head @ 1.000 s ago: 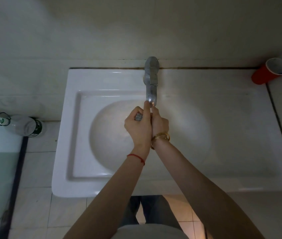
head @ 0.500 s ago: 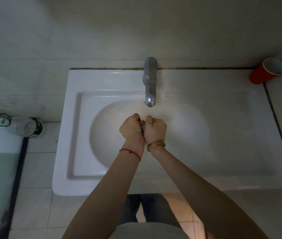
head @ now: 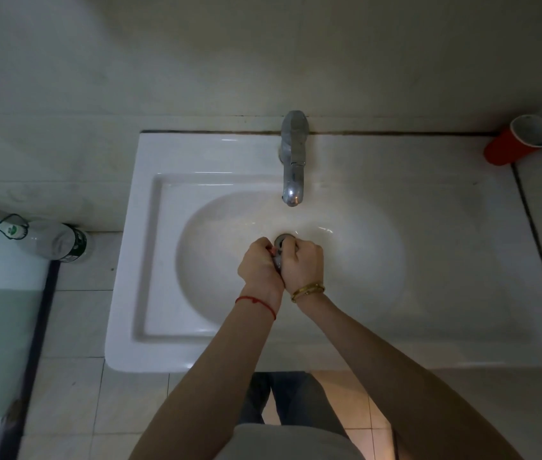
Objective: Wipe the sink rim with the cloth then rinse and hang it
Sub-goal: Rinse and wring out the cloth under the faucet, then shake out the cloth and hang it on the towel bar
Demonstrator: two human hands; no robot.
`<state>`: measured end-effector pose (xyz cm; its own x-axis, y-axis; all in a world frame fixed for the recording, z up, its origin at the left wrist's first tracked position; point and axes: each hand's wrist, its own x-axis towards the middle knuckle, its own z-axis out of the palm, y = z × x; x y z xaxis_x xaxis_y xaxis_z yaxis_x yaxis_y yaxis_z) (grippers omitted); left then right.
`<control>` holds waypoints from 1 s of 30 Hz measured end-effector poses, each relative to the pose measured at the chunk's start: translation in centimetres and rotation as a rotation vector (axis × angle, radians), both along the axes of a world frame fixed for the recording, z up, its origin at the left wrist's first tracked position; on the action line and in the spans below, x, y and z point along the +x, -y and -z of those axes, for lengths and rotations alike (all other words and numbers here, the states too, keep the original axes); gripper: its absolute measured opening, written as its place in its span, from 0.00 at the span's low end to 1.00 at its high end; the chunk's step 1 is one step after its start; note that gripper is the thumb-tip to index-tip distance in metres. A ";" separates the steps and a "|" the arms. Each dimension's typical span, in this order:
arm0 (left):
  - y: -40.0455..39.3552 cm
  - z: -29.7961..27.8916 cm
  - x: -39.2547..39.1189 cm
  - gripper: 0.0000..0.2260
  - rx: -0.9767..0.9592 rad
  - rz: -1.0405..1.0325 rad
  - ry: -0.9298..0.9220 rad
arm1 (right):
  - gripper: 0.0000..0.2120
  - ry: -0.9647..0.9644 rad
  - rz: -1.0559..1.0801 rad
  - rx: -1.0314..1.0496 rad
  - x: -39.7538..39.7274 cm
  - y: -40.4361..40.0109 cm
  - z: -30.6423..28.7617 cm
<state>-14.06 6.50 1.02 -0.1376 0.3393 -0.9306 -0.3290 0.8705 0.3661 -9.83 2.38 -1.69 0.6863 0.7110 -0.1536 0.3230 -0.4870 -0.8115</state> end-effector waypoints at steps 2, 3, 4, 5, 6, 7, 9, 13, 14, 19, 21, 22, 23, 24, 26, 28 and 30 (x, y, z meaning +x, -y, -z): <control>0.2 0.1 0.0 0.13 -0.003 0.017 -0.013 | 0.19 0.002 -0.006 0.003 0.0 0.3 -0.1; 0.3 0.1 0.0 0.12 -0.004 0.020 -0.014 | 0.19 0.000 -0.008 0.006 0.0 0.4 -0.1; 0.3 0.1 0.1 0.12 -0.003 0.018 -0.012 | 0.19 -0.001 -0.012 0.013 0.0 0.5 -0.2; 0.3 0.1 0.2 0.12 -0.001 0.015 -0.007 | 0.19 0.001 -0.018 0.021 0.1 0.6 -0.3; 0.2 -0.1 0.2 0.12 0.002 0.015 -0.004 | 0.19 0.009 -0.034 0.028 0.3 0.7 -0.4; 0.0 -0.3 0.3 0.12 0.007 0.022 -0.002 | 0.20 0.025 -0.067 0.033 0.6 0.8 -0.5; -0.4 -0.6 0.1 0.12 0.020 0.068 -0.008 | 0.22 0.083 -0.185 0.028 1.4 1.3 -0.8; -1.1 -1.1 -0.9 0.12 0.113 0.218 0.036 | 0.19 0.220 -0.402 -0.110 3.4 2.6 -2.1; -1.2 -1.4 -1.2 0.13 0.135 0.266 0.081 | 0.18 0.214 -0.392 -0.134 3.6 2.9 -2.5; -1.2 -3.7 -2.7 0.06 0.297 0.689 0.213 | 0.17 -0.274 -0.135 -0.064 4.0 3.7 -4.1; -0.6 -4.4 -3.3 0.10 0.379 0.822 0.212 | 0.11 -0.461 -0.069 -0.028 4.3 4.0 -4.3; -0.3 -4.6 -3.6 0.13 0.402 0.868 0.207 | 0.10 -0.546 -0.042 -0.014 4.3 4.2 -4.4; -0.1 -4.8 -3.9 0.16 0.420 0.912 0.202 | 0.10 -0.621 -0.021 -0.007 4.3 4.5 -4.5; 0.2 -5.1 -4.3 0.17 0.440 0.964 0.188 | 0.12 -0.682 -0.015 -0.001 4.4 4.8 -4.6; 0.5 -5.4 -5.3 0.15 0.485 1.109 0.145 | 0.15 -0.784 -0.031 0.025 4.3 5.6 -4.9; 0.8 -5.9 -6.6 0.14 0.525 1.249 0.091 | 0.14 -0.809 -0.061 0.034 4.2 6.2 -5.2; 1.3 -6.1 -7.8 0.17 0.555 1.304 0.031 | 0.12 -0.755 -0.107 0.027 3.9 6.4 -5.4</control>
<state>-21.86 5.22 7.13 0.5714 0.5223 -0.6330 0.5724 0.2990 0.7635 -5.98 -4.06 3.75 0.3291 0.7777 -0.5356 -0.2805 -0.4611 -0.8419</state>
